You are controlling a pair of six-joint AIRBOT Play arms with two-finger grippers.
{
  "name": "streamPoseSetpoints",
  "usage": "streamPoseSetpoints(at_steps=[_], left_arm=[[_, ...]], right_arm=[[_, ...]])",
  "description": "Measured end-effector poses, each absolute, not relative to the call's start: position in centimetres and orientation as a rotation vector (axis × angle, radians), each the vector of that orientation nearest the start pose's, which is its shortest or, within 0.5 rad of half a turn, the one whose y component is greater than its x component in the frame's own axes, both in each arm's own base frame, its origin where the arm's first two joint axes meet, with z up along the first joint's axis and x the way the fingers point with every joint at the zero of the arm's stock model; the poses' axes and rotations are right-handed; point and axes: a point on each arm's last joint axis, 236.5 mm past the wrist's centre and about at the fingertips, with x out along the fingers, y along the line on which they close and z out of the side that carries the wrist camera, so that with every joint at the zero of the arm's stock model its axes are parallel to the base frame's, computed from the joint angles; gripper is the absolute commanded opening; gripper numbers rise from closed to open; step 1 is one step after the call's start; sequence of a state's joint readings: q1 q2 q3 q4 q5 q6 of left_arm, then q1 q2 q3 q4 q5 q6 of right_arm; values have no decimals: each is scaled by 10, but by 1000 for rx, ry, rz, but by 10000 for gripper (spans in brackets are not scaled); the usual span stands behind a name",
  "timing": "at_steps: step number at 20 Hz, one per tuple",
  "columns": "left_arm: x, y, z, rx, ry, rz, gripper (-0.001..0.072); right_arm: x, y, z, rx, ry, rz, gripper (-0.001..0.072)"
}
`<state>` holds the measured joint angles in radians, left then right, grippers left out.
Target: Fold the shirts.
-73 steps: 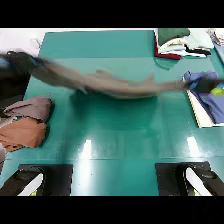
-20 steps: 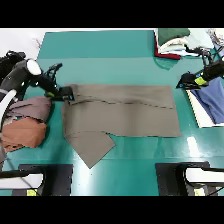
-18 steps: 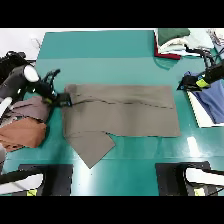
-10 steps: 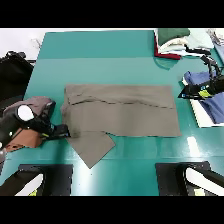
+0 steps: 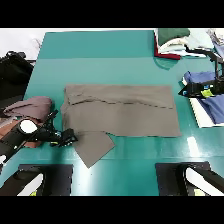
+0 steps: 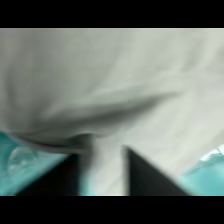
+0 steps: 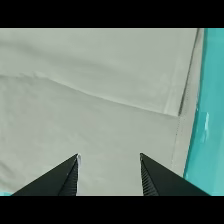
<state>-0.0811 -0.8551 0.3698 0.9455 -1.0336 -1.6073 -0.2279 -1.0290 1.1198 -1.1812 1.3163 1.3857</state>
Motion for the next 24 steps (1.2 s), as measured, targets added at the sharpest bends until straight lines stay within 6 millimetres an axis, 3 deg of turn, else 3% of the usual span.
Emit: streamPoseSetpoints(at_steps=[3,5,7,11,15,18,22,23,24], left_arm=[[199,-142,-70,-638,1465,-269,24],[202,-145,-60,-624,1459,-306,24],[205,-146,-51,-594,1452,-334,24],[210,-142,-43,-536,1435,-353,24],[213,-135,-44,-488,1427,-345,24],[213,-132,-45,-469,1425,-341,25],[211,-129,-47,-450,1436,-338,22],[208,-128,-47,-442,1448,-339,22],[205,-127,-48,-432,1458,-340,21]], right_arm=[[327,1,86,309,1161,152,428],[312,-12,72,349,1206,117,431],[290,-29,47,418,1267,62,471],[233,-53,-16,627,1415,-51,446],[195,-44,-64,819,1541,-83,427],[196,-29,-81,899,1561,-57,421],[211,-3,-91,876,1560,8,59],[214,0,-92,846,1556,16,15],[217,1,-91,808,1549,24,15]])
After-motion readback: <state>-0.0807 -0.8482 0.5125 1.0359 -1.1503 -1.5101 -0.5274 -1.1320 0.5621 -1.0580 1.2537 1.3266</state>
